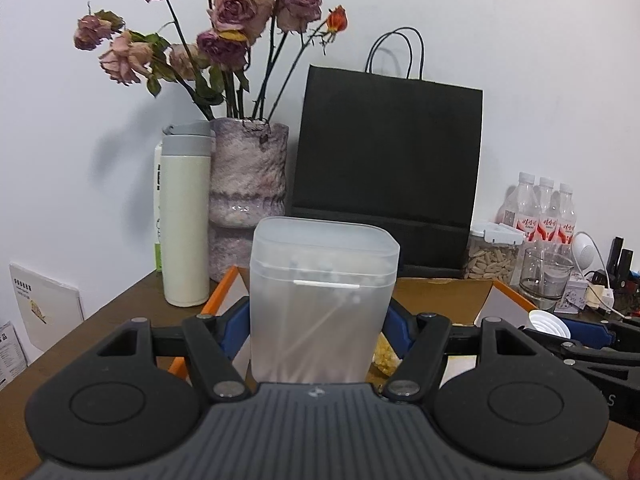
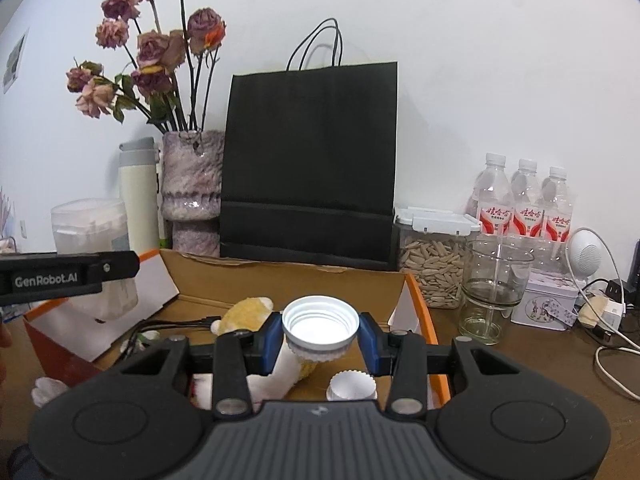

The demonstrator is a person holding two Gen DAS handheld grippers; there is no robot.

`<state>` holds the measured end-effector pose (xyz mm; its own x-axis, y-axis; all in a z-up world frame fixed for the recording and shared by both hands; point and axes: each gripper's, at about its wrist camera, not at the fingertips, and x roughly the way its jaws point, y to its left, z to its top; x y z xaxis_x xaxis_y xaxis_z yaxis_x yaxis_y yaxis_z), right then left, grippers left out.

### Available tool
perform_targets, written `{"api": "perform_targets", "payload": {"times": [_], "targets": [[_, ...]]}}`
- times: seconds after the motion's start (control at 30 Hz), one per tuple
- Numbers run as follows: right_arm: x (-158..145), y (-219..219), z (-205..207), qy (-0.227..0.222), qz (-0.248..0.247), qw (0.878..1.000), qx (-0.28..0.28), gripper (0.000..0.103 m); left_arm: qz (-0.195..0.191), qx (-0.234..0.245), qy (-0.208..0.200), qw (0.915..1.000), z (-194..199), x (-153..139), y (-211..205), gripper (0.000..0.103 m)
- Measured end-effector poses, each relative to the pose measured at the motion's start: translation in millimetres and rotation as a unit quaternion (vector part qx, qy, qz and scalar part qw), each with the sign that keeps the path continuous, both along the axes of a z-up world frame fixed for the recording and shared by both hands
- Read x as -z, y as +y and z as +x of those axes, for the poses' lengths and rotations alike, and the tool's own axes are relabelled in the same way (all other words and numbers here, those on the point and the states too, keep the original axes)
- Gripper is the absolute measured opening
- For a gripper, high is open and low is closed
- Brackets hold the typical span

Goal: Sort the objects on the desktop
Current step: 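Lift the container and cap and carry both tools over the box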

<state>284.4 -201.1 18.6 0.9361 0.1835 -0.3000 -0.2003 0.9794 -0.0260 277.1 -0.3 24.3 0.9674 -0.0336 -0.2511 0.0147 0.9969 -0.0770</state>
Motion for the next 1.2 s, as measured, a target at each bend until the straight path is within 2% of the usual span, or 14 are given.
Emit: {"api": "perform_targets", "payload": {"times": [0.33,0.73,1.2], "targets": [[6.7,-1.7,16.4,0.015,-0.014,1.000,-0.007,0.039,0.001,0.007,0.013,0.9999,20.7,4.5,-1.7,0.068],[13.1,1.8,21.5,0.030,-0.021,0.999,-0.016,0.039,-0.005,0.010,0.027,0.9996,27.8,7.4,-1.2,0.068],[14.6,2.7,22.3,0.036,-0.021,0.999,-0.011,0.039,-0.008,0.002,0.019,0.9998,34.1,4.5,1.1,0.069]]}}
